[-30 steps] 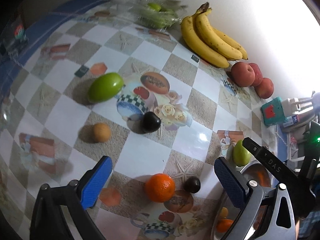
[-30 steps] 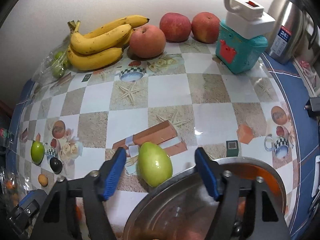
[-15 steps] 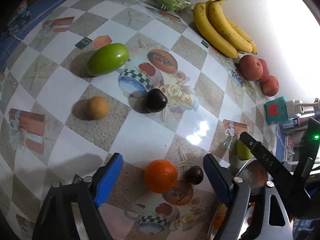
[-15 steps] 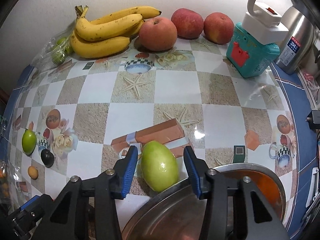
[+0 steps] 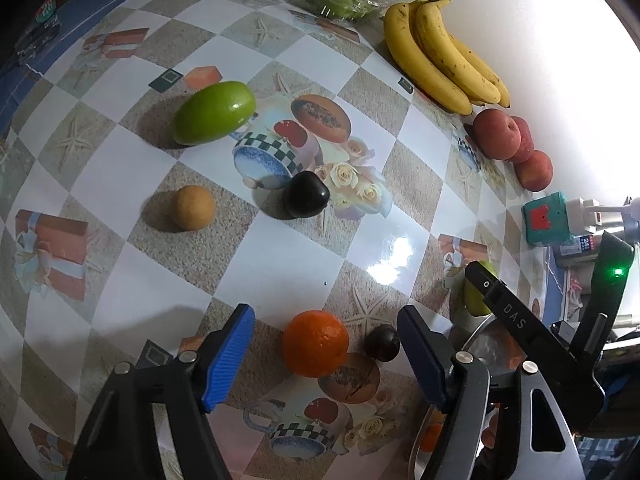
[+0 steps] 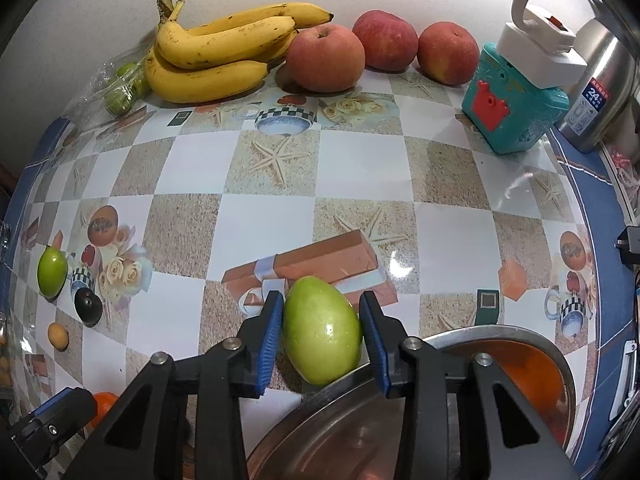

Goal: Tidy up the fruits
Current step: 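Lift the green pear with the right gripper while the left grasps a tangerine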

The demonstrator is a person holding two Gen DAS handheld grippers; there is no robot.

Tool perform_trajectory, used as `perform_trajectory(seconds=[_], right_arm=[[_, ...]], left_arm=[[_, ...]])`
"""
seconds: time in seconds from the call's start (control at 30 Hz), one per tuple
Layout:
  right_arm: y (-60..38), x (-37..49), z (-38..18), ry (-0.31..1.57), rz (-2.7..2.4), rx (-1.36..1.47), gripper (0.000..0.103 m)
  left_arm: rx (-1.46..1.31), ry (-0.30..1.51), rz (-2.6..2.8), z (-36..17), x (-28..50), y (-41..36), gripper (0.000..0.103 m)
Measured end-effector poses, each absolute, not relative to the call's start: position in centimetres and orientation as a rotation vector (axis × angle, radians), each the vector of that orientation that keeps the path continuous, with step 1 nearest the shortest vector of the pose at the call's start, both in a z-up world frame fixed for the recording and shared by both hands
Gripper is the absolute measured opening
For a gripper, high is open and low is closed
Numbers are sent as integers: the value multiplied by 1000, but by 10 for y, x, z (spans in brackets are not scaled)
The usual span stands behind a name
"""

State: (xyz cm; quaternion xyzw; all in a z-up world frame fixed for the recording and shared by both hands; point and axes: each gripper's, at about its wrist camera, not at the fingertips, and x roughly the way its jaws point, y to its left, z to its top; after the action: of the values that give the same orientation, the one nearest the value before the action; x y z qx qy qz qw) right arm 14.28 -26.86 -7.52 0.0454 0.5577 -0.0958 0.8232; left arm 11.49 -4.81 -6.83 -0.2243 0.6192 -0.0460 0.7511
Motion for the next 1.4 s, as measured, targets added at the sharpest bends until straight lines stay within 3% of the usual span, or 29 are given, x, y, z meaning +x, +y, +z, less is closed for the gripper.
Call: perform_trajectory(seconds=[0.3, 0.57, 0.7, 1.4], right_arm=[[-269, 140, -69, 1171, -189, 140, 40], [-258, 134, -39, 1103, -158, 160, 40], [-252, 131, -31, 1092, -155, 159, 40], [-262, 86, -2, 1061, -185, 256, 40]], left_arm=[[-522, 1373, -74, -76, 115, -42, 75], [-523, 1403, -90, -84, 114, -45, 49], [-520, 1404, -87, -85, 114, -45, 42], [-544, 1363, -123, -76, 111, -44, 37]])
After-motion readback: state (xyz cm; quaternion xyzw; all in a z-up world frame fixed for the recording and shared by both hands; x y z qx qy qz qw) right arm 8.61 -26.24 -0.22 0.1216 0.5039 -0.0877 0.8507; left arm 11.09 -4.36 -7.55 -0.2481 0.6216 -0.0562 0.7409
